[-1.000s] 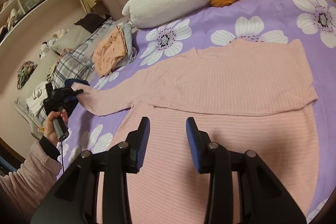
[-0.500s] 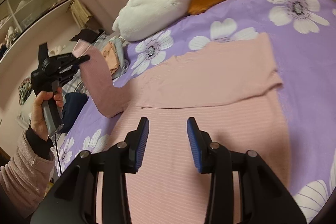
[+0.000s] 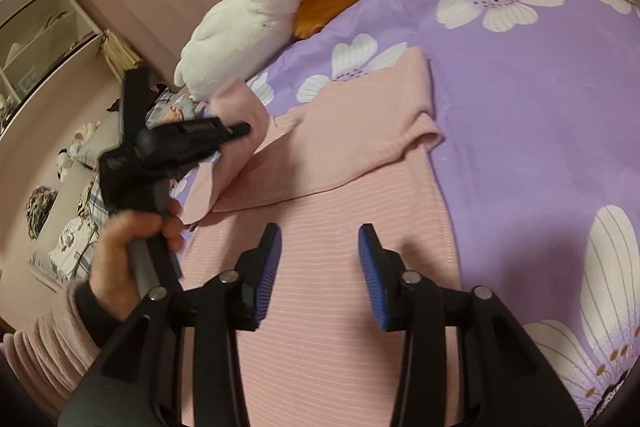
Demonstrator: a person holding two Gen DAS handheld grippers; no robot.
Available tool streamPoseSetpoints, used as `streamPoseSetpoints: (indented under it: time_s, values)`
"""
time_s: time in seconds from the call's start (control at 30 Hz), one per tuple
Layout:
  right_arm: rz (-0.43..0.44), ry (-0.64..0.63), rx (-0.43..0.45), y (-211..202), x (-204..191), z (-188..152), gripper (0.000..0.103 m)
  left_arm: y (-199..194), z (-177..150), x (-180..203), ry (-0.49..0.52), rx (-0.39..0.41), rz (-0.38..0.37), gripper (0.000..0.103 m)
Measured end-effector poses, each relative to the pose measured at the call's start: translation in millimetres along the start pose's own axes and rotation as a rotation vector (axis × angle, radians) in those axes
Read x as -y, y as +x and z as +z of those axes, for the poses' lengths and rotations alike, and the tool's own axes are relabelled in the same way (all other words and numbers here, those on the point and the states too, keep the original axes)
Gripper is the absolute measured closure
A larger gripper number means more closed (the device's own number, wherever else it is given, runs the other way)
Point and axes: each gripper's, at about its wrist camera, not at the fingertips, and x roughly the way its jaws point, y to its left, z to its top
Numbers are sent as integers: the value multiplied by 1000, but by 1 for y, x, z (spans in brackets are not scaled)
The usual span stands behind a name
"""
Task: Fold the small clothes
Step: 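Grasp the other sleeve cuff with the left gripper and lift it, then lay the held sleeve across the shirt body and open the left gripper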
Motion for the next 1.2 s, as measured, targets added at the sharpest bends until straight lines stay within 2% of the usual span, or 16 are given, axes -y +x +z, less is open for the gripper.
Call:
streamPoseSetpoints:
  time_s: [0.1, 0.27, 0.37, 0.43, 0.67, 0.97, 1.03, 1.2]
  values:
    - [1, 19, -3, 1, 4, -1, 55, 12, -12, 10, 29, -45, 10, 92]
    - [0, 32, -4, 1, 5, 1, 46, 18, -19, 19, 72, -71, 23, 92]
    - [-2, 39, 1, 0, 4, 4, 42, 18, -21, 20, 74, -82, 9, 83]
    - [-3, 42, 5, -1, 3, 5, 40, 16, -22, 20, 72, -92, -3, 65]
    - [23, 82, 11, 1, -2, 15, 39, -2, -26, 24, 96, -63, -43, 61]
    - [71, 102, -48, 36, -18, 39, 39, -33, -30, -18, 87, -4, 21, 43]
    - [83, 99, -72, 48, -22, 45, 38, -39, -31, -33, 80, -6, 26, 32]
    - [-7, 75, -136, 84, -26, 55, 36, -51, -36, -77, 46, -6, 60, 29]
